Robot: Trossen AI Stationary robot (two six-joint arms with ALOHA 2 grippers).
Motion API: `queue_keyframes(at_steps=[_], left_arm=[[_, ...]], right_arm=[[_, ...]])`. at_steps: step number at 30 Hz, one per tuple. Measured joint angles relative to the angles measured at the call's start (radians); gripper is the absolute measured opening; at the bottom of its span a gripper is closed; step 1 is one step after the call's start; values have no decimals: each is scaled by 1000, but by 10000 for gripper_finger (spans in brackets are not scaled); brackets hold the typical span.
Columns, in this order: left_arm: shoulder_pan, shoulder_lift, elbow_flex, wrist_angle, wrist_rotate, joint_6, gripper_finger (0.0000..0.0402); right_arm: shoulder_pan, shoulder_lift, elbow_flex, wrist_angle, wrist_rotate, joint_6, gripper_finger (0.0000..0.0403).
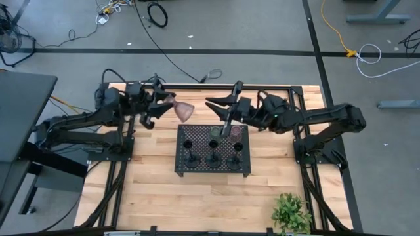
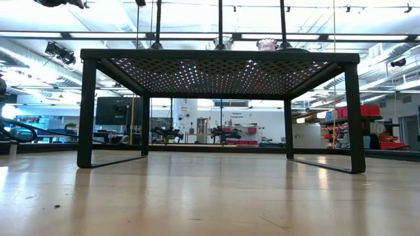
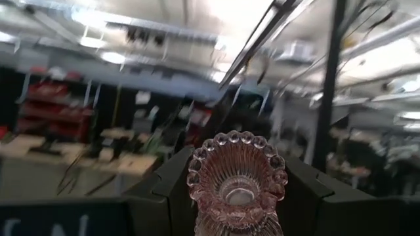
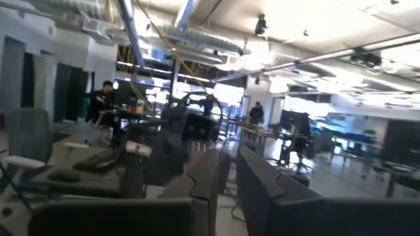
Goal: Pick & Place candle stick holders
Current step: Put the pink candle holder on the shelf aligned with the candle holders
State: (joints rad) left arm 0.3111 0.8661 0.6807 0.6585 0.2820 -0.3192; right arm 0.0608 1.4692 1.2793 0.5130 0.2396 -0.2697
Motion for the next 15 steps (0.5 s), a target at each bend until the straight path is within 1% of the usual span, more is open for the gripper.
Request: queue_keyframes(at_steps=[3, 8, 10, 15], left_arm=[[26, 1, 0, -88, -4, 30, 169], [58, 1, 0, -176, 1, 44, 169], [59, 1, 0, -216, 1, 64, 169], [59, 2, 0, -360, -13, 113, 169]], right_arm=[[0, -42, 0, -55, 55, -4, 56], [0, -123, 0, -179, 139, 6, 56], [0, -151, 0, -241, 167, 39, 56], [0, -193, 0, -367, 181, 110, 56]])
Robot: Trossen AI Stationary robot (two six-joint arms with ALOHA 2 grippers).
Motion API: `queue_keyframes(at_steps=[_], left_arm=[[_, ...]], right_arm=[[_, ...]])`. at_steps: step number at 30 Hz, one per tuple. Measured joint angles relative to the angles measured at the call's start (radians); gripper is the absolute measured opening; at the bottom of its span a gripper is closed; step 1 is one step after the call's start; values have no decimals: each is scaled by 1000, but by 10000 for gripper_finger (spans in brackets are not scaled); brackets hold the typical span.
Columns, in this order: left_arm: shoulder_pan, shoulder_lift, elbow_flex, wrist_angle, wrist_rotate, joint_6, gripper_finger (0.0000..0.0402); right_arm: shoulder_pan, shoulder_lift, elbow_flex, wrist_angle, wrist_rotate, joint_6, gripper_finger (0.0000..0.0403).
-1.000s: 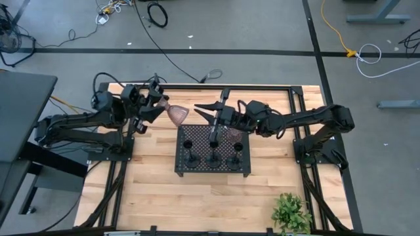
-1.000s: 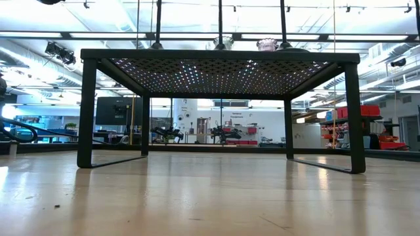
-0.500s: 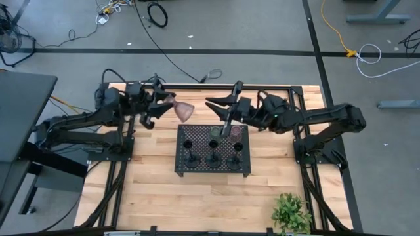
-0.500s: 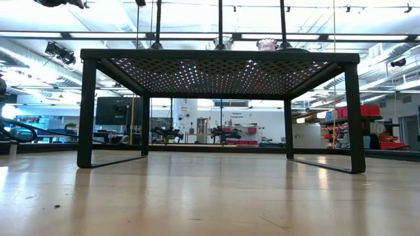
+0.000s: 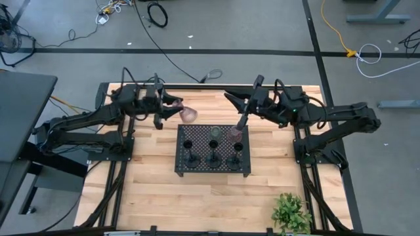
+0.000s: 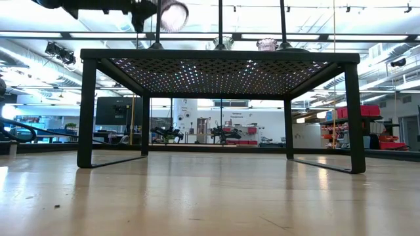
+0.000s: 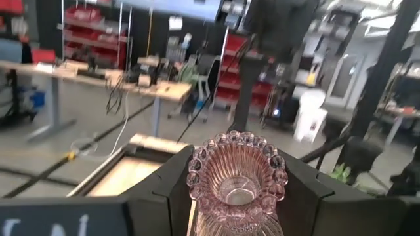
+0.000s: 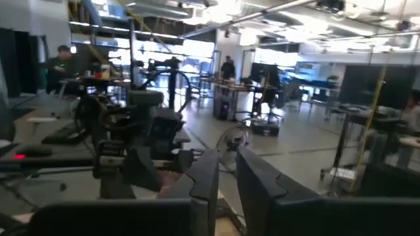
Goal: Pick & Place candle stick holders
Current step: Put the pink candle holder on the shelf aligned with the candle holders
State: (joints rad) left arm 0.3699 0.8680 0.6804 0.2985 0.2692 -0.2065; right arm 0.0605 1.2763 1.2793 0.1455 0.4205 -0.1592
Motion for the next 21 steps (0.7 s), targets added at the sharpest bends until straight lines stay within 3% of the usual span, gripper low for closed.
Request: queue_keyframes(at_steps=[8, 21], left_arm=[[-1, 2, 0, -148, -37, 32, 169], [-87, 68, -1, -245, -44, 69, 169]], right_arm=[[-2, -13, 0, -22, 144, -1, 56], [-11, -31, 0, -52, 148, 30, 48]])
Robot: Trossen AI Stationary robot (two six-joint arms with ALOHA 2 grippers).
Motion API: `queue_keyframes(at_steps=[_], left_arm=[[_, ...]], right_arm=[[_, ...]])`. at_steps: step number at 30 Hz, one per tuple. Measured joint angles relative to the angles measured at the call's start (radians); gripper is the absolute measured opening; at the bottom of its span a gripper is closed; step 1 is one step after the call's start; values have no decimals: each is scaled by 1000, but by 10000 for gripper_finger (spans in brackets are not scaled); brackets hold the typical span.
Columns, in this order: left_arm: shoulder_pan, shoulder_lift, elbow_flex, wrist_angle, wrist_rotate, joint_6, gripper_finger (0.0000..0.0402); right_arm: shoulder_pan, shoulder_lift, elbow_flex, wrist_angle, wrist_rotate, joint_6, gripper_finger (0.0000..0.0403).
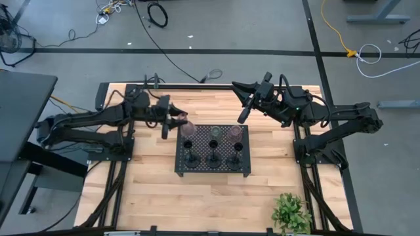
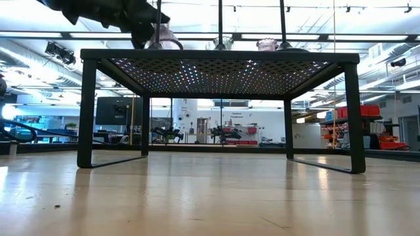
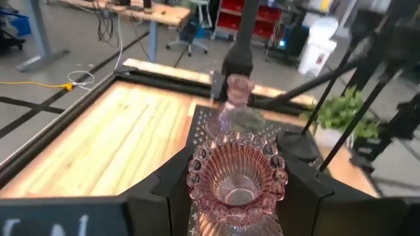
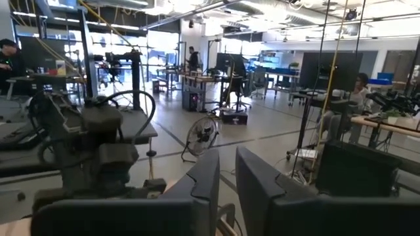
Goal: Pick & Place candle stick holders
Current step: Put the pink candle holder on the shelf aligned with the candle holders
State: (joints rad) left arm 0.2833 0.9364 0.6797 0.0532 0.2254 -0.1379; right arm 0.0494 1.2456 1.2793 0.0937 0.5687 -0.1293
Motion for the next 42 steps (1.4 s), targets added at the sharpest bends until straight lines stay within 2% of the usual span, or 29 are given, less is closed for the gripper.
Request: queue_keyframes(at_steps=[4, 12, 25, 30, 32, 36, 42], left_arm=[[-36, 72, 0, -11, -48, 46, 169], [-96, 161, 0, 9, -73, 96, 169], [-135, 181, 3, 20, -110, 135, 169], [-135, 184, -1, 0, -113, 124, 251], [-135, 183, -1, 15, -113, 125, 272], [-135, 182, -1, 21, -101, 124, 283], [-137, 182, 0, 49, -31, 124, 279]], right_arm=[[0, -4, 0, -44, 0, 9, 43], [0, -7, 0, -149, 44, 44, 41], [0, -26, 0, -470, 54, 174, 41], [0, -51, 0, -569, 50, 239, 41], [0, -59, 0, -607, 44, 257, 41], [6, -68, 1, -693, 40, 311, 41], [43, -69, -4, -755, -1, 334, 41]])
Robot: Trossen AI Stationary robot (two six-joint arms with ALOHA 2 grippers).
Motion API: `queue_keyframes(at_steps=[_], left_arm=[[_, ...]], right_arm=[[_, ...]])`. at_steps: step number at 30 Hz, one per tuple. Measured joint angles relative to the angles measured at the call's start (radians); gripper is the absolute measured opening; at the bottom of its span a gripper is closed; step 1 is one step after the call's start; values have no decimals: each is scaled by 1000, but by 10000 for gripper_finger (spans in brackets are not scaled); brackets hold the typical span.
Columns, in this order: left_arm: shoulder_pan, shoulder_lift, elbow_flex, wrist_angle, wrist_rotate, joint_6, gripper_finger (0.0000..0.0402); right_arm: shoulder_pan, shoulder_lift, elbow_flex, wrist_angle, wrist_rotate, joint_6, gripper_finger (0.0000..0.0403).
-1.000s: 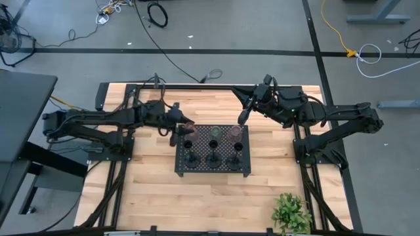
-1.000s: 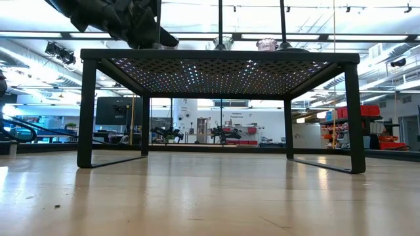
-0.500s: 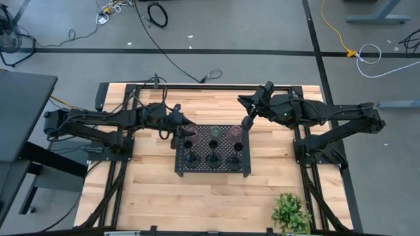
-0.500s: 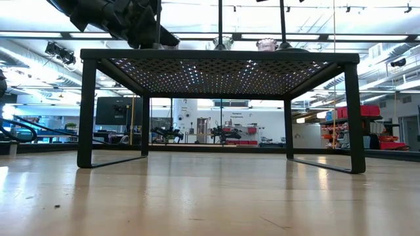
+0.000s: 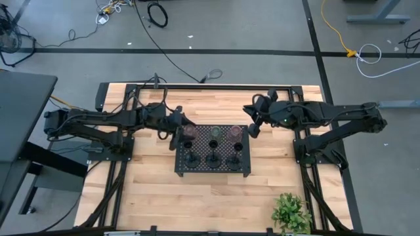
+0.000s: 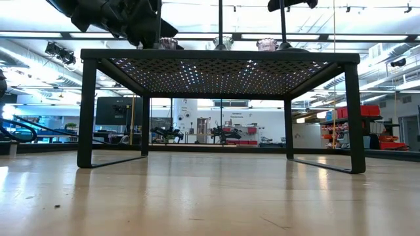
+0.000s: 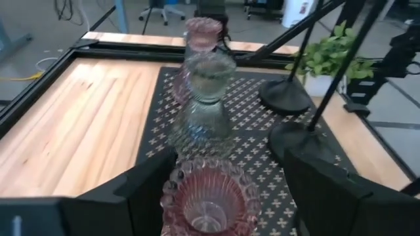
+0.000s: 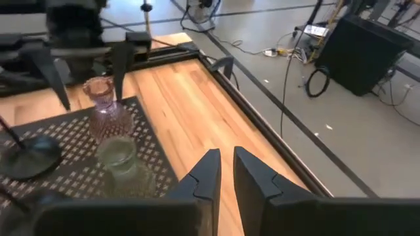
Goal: Pick & Place candle stick holders
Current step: Put the pink candle holder on the shelf aligned with the candle holders, then return to Home Position
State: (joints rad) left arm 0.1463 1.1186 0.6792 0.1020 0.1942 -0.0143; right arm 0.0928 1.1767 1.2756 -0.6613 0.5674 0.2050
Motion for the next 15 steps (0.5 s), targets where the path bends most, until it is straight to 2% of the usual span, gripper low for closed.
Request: queue_keyframes(at_steps=[3, 7, 15], left_arm=[[0, -15, 0, 1, 4, 1, 277], [0, -46, 1, 12, -15, 11, 277], [1, -189, 1, -8, -17, 46, 277]], right_arm=[[21, -31, -57, 19, 23, 1, 41], [27, -120, -207, 89, 31, 30, 41], [27, -383, -576, 457, -136, 50, 41]])
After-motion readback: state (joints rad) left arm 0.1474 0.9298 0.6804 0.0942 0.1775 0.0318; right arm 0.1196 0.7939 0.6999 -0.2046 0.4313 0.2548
